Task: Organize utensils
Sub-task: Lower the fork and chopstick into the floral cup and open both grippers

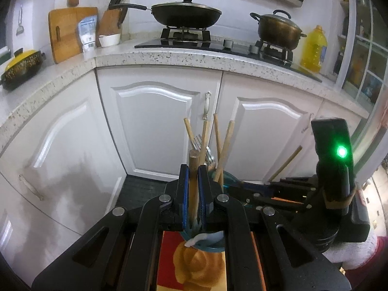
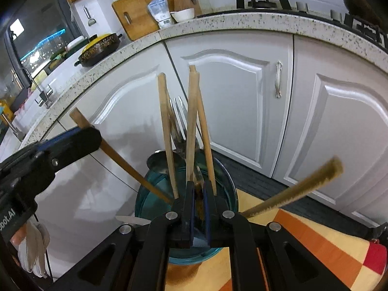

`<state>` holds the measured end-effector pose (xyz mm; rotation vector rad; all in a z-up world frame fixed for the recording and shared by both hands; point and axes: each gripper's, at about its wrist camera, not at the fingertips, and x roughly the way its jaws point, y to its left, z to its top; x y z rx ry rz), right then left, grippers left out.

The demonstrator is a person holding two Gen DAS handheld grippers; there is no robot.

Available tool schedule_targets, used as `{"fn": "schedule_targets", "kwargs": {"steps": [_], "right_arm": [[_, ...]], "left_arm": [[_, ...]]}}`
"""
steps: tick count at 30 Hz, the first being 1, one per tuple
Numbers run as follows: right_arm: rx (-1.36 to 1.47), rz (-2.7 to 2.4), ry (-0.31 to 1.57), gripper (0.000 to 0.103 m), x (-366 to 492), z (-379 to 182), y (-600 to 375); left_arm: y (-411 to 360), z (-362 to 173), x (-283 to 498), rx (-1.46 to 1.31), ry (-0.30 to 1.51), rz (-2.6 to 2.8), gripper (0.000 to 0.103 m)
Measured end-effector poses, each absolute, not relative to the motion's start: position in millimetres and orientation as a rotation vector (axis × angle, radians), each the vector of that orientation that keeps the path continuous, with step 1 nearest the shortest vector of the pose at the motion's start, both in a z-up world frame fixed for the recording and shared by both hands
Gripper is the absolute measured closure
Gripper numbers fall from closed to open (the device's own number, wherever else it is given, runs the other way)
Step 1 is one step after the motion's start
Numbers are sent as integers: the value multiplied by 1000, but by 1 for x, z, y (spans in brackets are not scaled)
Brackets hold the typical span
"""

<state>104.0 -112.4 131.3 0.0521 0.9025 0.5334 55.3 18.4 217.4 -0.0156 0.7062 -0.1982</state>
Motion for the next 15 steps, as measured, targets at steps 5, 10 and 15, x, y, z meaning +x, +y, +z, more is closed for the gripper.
{"fn": "schedule_targets", "kwargs": {"steps": [5,10,15], "right_arm": [[129,552,892,88,100,138,-127],[113,555,851,82,89,152,-129],[118,563,818,82,79,165,-133]], "left_arm": [[22,218,59,-44,713,-193,97],[25,218,60,-58,716,-194,97],[24,219,59,-60,716,-187,95]]}}
